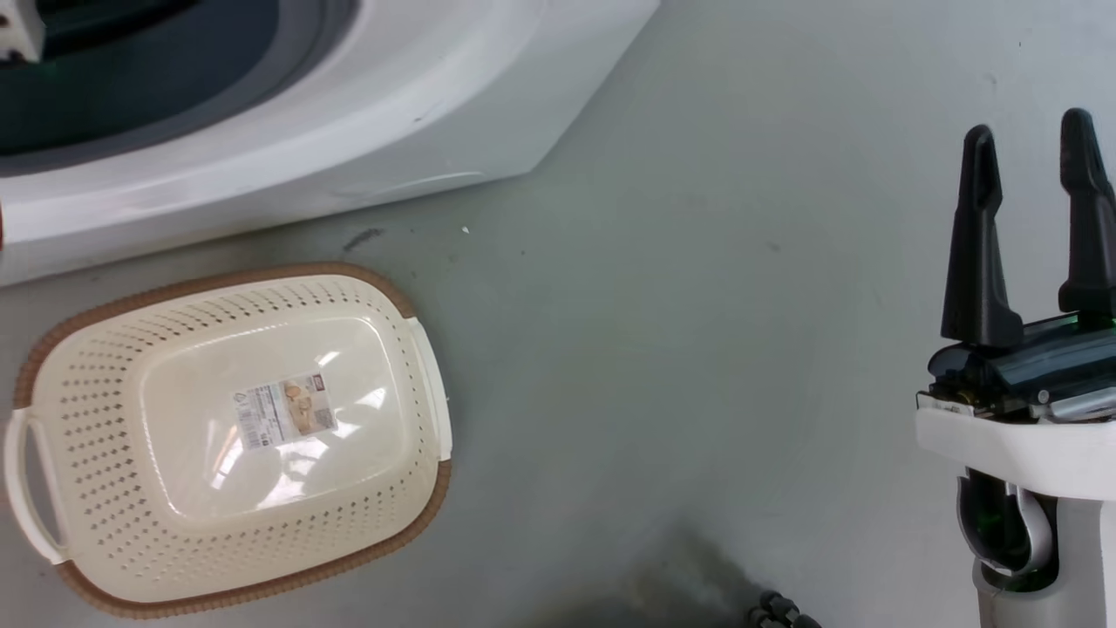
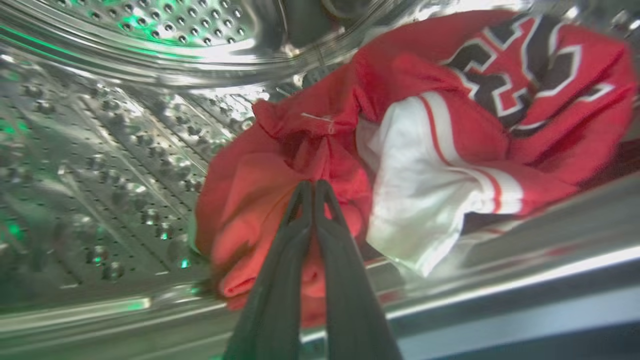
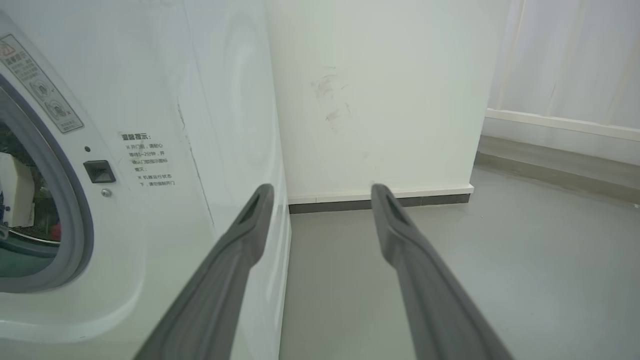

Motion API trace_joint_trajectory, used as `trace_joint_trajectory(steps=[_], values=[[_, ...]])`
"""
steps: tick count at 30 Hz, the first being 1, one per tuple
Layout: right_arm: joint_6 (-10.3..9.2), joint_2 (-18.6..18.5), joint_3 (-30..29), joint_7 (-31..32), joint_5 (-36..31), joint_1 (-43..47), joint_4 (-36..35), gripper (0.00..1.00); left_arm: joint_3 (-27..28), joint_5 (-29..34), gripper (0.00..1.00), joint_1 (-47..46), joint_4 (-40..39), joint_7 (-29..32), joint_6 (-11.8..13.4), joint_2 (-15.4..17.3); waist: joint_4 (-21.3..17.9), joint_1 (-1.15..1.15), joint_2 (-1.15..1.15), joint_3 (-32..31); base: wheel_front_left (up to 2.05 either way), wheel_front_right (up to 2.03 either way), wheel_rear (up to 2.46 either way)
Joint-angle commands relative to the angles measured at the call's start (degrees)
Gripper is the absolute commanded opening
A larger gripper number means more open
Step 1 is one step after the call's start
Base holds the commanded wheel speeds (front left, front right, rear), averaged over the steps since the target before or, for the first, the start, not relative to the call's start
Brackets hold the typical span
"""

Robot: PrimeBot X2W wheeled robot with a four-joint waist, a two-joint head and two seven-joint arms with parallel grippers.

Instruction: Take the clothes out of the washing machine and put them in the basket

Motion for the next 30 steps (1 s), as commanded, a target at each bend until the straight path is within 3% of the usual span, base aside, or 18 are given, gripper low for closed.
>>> trace_joint_trajectory(steps=[1,16,22,30], values=[[-0.04,0.0,-0.04,-0.12,-0.42,0.62,0.42,1.0,-0.72,-1.32,0.0,2.21,-1.08,-1.85,-0.03,-0.25,1.16,0.0,0.0,-2.47,0.0,0.0,0.0],[-0.04,0.0,-0.32,-0.12,-4.65,7.46,2.58,1.0,-4.64,-8.0,0.0,25.58,-7.34,-18.22,0.4,-4.87,6.52,0.0,0.0,-17.25,0.0,0.0,0.0],[-0.04,0.01,-0.02,-0.12,-6.08,10.11,3.22,1.0,-4.73,-7.79,0.0,33.34,-11.01,-20.71,2.13,-6.39,8.45,0.0,0.0,-21.66,0.0,0.0,0.0],[-0.04,0.01,-0.26,-0.12,-7.59,13.79,4.22,1.0,-3.38,-6.55,0.0,47.69,-24.14,-21.43,6.18,-7.54,10.93,0.0,0.0,-27.86,0.0,0.0,0.0]])
